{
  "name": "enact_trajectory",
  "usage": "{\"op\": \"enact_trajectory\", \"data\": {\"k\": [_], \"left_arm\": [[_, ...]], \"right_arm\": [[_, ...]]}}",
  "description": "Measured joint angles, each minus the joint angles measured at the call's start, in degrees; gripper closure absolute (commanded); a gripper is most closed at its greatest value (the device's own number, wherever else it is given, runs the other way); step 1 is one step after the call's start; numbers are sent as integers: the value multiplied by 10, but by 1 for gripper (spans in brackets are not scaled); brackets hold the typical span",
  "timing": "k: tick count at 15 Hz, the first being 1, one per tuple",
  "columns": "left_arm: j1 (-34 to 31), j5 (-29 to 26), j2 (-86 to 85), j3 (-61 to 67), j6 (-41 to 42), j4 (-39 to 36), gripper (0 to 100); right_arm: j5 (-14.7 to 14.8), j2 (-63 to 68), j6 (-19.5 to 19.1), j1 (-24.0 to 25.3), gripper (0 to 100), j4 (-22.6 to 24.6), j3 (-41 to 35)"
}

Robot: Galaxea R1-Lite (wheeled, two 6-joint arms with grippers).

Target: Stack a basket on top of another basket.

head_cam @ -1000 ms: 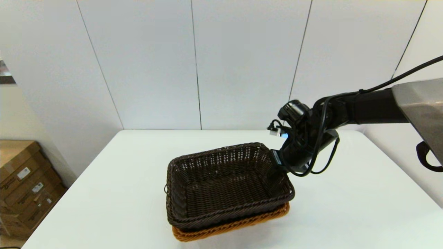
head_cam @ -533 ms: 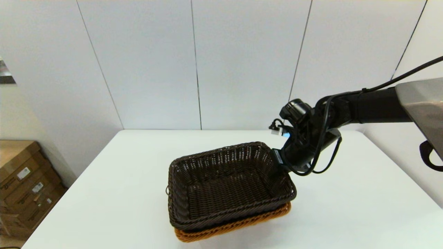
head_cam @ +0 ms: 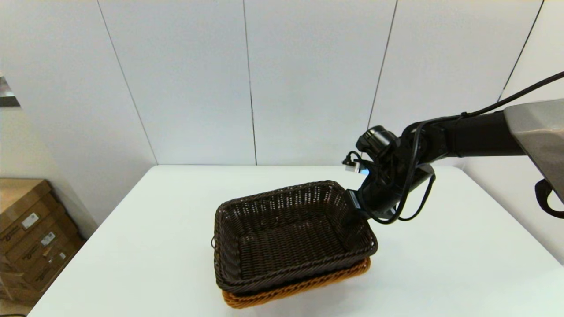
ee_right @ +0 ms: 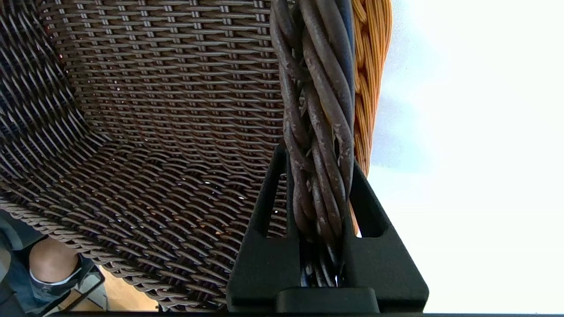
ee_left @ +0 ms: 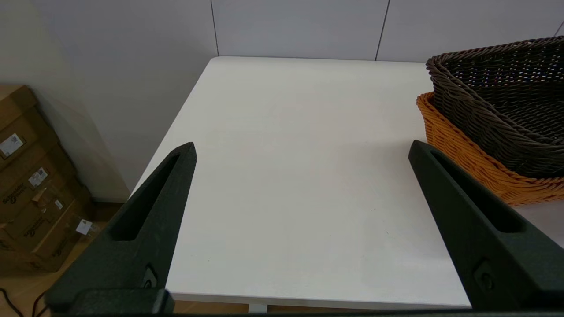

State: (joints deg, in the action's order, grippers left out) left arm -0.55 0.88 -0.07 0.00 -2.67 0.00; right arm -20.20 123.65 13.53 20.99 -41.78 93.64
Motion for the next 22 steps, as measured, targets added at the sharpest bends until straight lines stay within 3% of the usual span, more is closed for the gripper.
{"op": "enact_trajectory", "data": {"k": [3,4,6,14,18,22], "left_arm": [[0,0,0,0,0,0,0],[0,0,0,0,0,0,0],[0,0,0,0,0,0,0],[0,-1,0,0,0,0,0],[0,0,0,0,0,0,0],[0,0,0,0,0,0,0]], "right_arm": [[1,-1,1,0,100,0,0],[10,-1,2,0,0,0,1],[36,-2,2,0,0,2,1],[37,-25,3,0,0,0,1],[35,-55,4,-11,0,-2,0],[6,-100,3,-25,0,-15,0]]}}
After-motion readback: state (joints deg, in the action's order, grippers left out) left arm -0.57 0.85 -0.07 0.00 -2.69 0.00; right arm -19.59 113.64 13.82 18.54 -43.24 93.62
